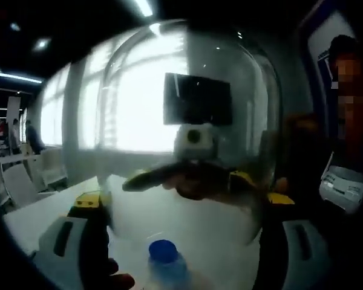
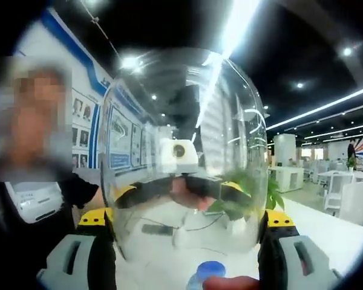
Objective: Open the cover put in the Mizone put the cover back on
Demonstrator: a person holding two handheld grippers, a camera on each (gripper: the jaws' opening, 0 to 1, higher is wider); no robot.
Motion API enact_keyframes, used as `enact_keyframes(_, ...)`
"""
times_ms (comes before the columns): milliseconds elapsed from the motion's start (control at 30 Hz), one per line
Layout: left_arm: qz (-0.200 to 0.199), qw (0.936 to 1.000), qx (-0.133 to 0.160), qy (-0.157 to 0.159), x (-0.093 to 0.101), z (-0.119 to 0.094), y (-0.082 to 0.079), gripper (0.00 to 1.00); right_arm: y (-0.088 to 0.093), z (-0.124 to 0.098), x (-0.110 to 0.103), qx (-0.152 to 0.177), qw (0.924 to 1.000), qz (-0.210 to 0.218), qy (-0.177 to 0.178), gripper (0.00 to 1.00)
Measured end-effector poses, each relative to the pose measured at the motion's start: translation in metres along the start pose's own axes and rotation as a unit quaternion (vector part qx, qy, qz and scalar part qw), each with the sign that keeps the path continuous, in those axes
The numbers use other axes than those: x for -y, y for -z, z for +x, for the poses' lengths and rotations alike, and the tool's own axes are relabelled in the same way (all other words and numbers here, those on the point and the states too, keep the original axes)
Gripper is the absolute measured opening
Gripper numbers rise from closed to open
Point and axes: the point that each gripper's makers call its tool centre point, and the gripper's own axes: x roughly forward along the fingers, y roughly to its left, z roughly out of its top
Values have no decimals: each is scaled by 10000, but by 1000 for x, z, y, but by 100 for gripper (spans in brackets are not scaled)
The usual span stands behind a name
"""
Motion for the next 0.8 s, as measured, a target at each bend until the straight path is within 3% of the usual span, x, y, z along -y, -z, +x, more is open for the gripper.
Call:
enact_keyframes(300, -174, 9998, -95, -29, -11, -1, 29, 87, 31, 2, 12, 103, 9997, 197, -30, 90)
enact_keyframes(500, -316, 9995, -2, -48, -18, -1, 46, 87, 48, 1, 17, 90, 9994, 329, -26, 90)
enact_keyframes(800, -511, 9987, -41, -24, -26, 3, 87, 87, 89, -2, 23, -43, 9987, 513, -12, 90)
